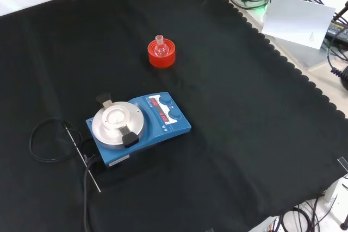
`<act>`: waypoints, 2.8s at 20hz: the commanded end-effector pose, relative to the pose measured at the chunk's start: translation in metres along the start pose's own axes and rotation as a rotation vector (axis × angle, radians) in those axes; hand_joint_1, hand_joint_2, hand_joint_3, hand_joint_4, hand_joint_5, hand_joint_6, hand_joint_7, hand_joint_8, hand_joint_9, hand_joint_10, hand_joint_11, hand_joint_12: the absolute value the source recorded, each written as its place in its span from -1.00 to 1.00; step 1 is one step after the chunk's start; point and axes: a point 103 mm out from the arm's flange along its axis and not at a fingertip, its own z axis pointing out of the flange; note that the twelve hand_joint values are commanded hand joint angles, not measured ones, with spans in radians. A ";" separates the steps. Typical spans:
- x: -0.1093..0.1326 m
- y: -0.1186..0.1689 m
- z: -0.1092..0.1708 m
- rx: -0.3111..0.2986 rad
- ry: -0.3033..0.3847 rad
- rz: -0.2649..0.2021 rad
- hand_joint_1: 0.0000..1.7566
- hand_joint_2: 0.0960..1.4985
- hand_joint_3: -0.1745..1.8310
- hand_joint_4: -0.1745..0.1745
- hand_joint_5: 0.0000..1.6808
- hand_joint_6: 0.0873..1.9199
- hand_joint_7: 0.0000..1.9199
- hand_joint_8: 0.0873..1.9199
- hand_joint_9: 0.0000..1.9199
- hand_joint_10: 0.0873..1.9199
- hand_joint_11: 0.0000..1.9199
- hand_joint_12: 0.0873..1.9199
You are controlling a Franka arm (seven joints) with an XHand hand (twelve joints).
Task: Pick up the round-bottom flask.
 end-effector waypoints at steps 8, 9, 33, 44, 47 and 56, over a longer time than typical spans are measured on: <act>-0.026 0.057 0.099 0.003 0.062 -0.029 -0.45 0.39 -0.58 -0.06 -0.45 -0.80 -0.74 -0.45 -0.58 -0.38 -0.90 0.42; -0.025 0.059 0.105 -0.001 0.066 -0.028 -0.41 0.36 -0.58 -0.07 -0.44 -0.81 -0.74 -0.45 -0.57 -0.38 -0.89 0.42; -0.005 0.090 0.243 0.073 0.082 0.001 -0.03 -0.21 -0.22 -0.23 -0.16 -0.53 -0.59 -0.38 -0.41 -0.42 -0.78 0.39; 0.009 0.094 0.274 0.058 0.097 0.009 -0.01 -0.22 -0.21 -0.27 -0.17 -0.44 -0.57 -0.37 -0.40 -0.42 -0.76 0.39; 0.003 0.097 0.279 0.057 0.108 0.005 -0.01 -0.22 -0.21 -0.27 -0.18 -0.43 -0.57 -0.37 -0.40 -0.42 -0.76 0.39; -0.010 0.099 0.294 0.035 0.118 -0.004 -0.02 -0.23 -0.20 -0.27 -0.19 -0.42 -0.58 -0.37 -0.40 -0.42 -0.75 0.39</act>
